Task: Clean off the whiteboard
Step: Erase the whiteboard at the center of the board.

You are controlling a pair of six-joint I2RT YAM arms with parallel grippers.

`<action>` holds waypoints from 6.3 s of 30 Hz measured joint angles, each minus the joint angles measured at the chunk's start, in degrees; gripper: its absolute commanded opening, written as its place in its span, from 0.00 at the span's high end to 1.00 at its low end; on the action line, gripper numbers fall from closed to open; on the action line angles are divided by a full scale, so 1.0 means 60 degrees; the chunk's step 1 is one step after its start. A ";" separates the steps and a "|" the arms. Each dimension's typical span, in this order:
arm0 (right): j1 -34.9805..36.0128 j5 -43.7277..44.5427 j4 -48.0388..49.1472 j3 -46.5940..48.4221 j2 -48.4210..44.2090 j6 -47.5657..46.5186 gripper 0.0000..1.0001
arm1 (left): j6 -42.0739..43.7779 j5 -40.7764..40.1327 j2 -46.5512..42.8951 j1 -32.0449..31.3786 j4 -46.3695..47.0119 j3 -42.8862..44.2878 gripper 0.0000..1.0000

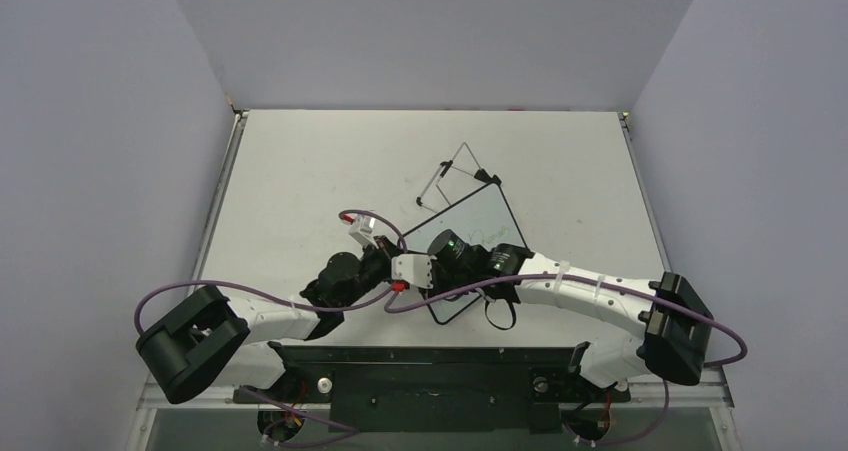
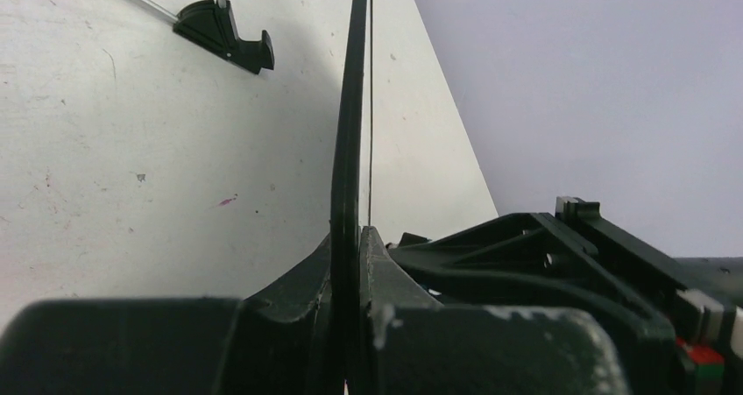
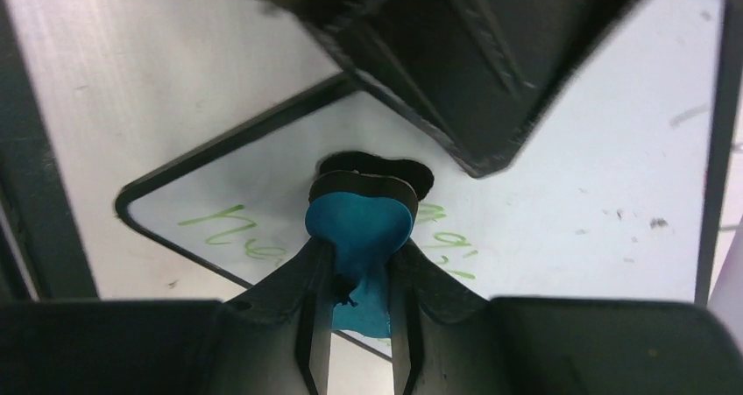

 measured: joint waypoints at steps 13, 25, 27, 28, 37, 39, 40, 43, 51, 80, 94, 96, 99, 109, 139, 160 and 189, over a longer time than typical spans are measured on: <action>0.0339 -0.0896 -0.0882 0.0703 0.0539 -0.0459 1.00 | 0.0000 -0.0036 0.0262 -0.0007 0.0317 -0.0004 1.00; -0.1195 -0.0878 -0.0863 0.1402 0.1009 0.0499 1.00 | -0.0076 -0.0229 0.0270 0.0102 0.0321 -0.0022 1.00; -0.1115 -0.0991 -0.0962 0.1406 0.1020 0.0248 1.00 | -0.0102 -0.0189 0.0262 0.0106 0.0324 -0.0058 1.00; -0.1042 -0.1075 -0.1053 0.1406 0.1053 0.0135 1.00 | -0.0124 -0.0164 0.0259 0.0106 0.0328 -0.0091 1.00; -0.0685 -0.2058 -0.1672 0.1588 0.1388 0.0135 1.00 | -0.0127 -0.0113 0.0193 0.0117 0.0623 -0.0372 1.00; -0.1045 -0.2157 -0.1574 0.1585 0.1373 0.0335 1.00 | -0.0127 -0.0124 0.0193 0.0120 0.0637 -0.0379 1.00; -0.1253 -0.2186 -0.1515 0.1574 0.1362 0.0372 1.00 | -0.0131 -0.0124 0.0193 0.0127 0.0637 -0.0379 1.00; -0.1676 -0.2218 -0.1410 0.1388 0.1231 0.0219 1.00 | -0.0142 -0.0124 0.0189 0.0138 0.0641 -0.0382 1.00; -0.0984 -0.2521 -0.1840 0.1155 0.1180 -0.0805 1.00 | -0.0127 -0.0007 -0.0098 0.0138 0.0597 -0.0594 1.00; -0.0772 -0.1486 -0.0761 0.0783 0.0834 0.0229 1.00 | -0.0200 0.0069 -0.0146 0.0200 0.0601 -0.0659 1.00; -0.0845 -0.2463 -0.1534 0.0761 0.0831 -0.0925 1.00 | -0.0208 0.0164 -0.0386 0.0178 0.0484 -0.0790 1.00; -0.0765 -0.2634 -0.1472 0.0761 0.0831 -0.0718 1.00 | -0.0211 0.0222 -0.0423 0.0178 0.0470 -0.0816 1.00; -0.0834 -0.2481 -0.1089 0.0761 0.0827 -0.0073 1.00 | -0.0204 0.0204 -0.0470 0.0186 0.0470 -0.0831 1.00; -0.1548 -0.1869 -0.0630 0.0710 0.0699 -0.0095 1.00 | -0.0204 0.0029 -0.0619 0.0208 0.0375 -0.0882 1.00; -0.0809 -0.2386 -0.2189 0.0674 0.0714 -0.1851 1.00 | -0.0211 0.0208 -0.1009 0.0189 -0.0044 -0.0918 1.00; -0.0477 -0.1818 -0.1741 0.0098 0.0510 -0.1945 1.00 | -0.0219 0.0233 -0.1082 0.0233 -0.0131 -0.0918 1.00; -0.0703 -0.0889 -0.0984 0.0142 0.0397 -0.0495 1.00 | -0.0211 0.0350 -0.1290 0.0233 -0.0393 -0.0918 1.00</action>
